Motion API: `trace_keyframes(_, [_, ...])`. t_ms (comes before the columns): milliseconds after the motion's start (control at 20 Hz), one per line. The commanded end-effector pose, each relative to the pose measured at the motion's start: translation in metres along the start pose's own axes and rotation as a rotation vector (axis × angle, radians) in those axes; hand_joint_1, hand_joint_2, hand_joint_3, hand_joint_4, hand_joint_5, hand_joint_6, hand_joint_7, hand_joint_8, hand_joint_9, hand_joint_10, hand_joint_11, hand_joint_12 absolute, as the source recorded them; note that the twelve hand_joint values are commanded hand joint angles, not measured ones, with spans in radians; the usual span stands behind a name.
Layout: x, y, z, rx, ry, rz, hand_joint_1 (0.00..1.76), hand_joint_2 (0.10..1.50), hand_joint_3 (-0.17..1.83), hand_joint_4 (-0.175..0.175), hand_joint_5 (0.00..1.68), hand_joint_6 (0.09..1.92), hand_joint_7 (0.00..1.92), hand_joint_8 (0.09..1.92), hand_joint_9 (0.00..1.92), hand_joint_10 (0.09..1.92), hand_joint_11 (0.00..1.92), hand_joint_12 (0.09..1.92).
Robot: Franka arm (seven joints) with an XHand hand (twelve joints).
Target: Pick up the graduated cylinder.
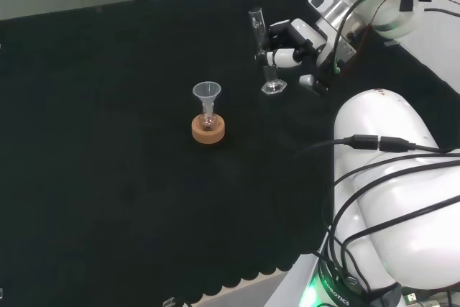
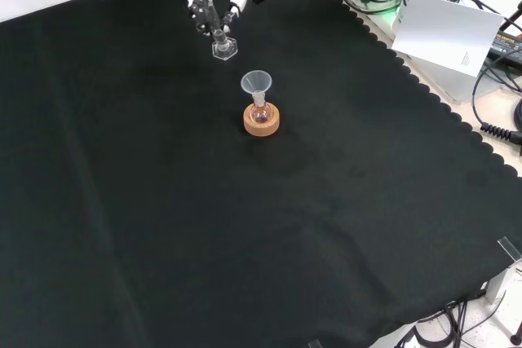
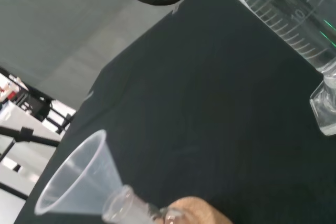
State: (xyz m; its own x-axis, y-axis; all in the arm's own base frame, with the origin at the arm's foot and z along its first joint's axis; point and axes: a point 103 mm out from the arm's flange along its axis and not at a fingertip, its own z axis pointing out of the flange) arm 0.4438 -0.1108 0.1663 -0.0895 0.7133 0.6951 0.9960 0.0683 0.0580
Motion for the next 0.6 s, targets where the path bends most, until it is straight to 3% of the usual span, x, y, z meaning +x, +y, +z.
trace_keyframes(50, [0.013,-0.021,-0.001,0.056,-0.036,0.008,1.14,1.10,-0.01,-0.092,1.04,0.94,1.35,0.31,1.51,0.09,1.30,0.74])
trace_keyframes(600, [0.031,-0.053,-0.006,0.182,-0.169,0.026,1.14,1.10,-0.02,-0.093,1.05,0.92,1.38,0.27,1.52,0.09,1.31,0.73])
